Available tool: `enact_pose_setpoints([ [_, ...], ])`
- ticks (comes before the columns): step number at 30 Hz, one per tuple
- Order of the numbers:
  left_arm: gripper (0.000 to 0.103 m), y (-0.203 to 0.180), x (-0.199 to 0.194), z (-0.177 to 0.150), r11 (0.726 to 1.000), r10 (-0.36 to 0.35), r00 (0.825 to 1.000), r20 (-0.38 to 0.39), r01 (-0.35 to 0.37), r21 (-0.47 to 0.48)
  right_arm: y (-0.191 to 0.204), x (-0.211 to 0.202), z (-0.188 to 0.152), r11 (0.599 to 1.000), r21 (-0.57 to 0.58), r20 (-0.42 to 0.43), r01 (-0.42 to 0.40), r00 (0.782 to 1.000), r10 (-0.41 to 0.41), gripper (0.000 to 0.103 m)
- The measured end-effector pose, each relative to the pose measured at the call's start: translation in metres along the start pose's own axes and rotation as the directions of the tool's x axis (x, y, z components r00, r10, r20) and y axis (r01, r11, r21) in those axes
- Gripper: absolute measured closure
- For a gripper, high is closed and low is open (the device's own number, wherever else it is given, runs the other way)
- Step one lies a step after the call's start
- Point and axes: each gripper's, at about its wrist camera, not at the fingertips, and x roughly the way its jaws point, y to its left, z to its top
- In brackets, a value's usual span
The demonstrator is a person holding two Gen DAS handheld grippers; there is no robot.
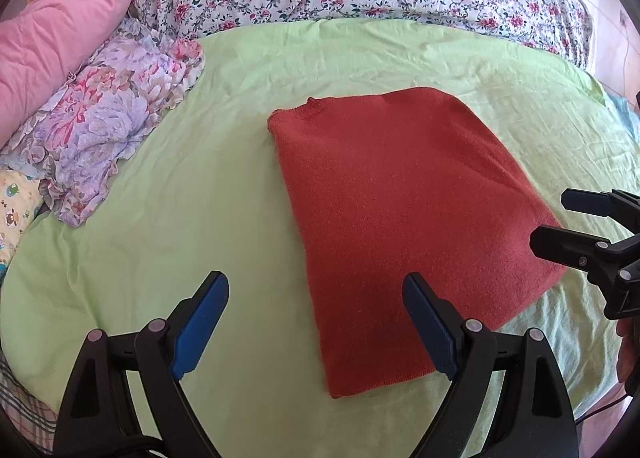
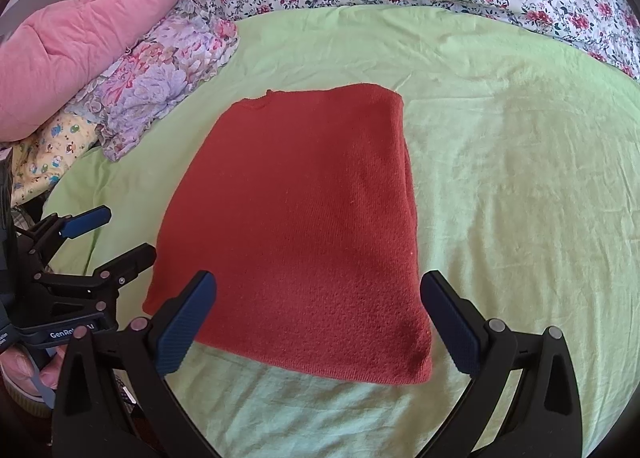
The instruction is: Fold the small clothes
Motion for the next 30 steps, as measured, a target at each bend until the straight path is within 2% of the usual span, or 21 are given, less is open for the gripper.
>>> enact_pose_setpoints([
  [9,0.014,0.007,0.0,0.008,1.0,0.024,1.0,0.013,-0.024,-0.006,-0.007,0.001,0.003,1.0,0.011,-0.004,0.004,1.0,-0.004,0.001],
  [30,0.014,0.01,-0.001,0.01,0.999,0.027,1.0,-0.006,-0.028,-0.03,-0.01,0.0,0.002,1.0,0.024,0.005,-0.006,1.0,0.006,0.001],
])
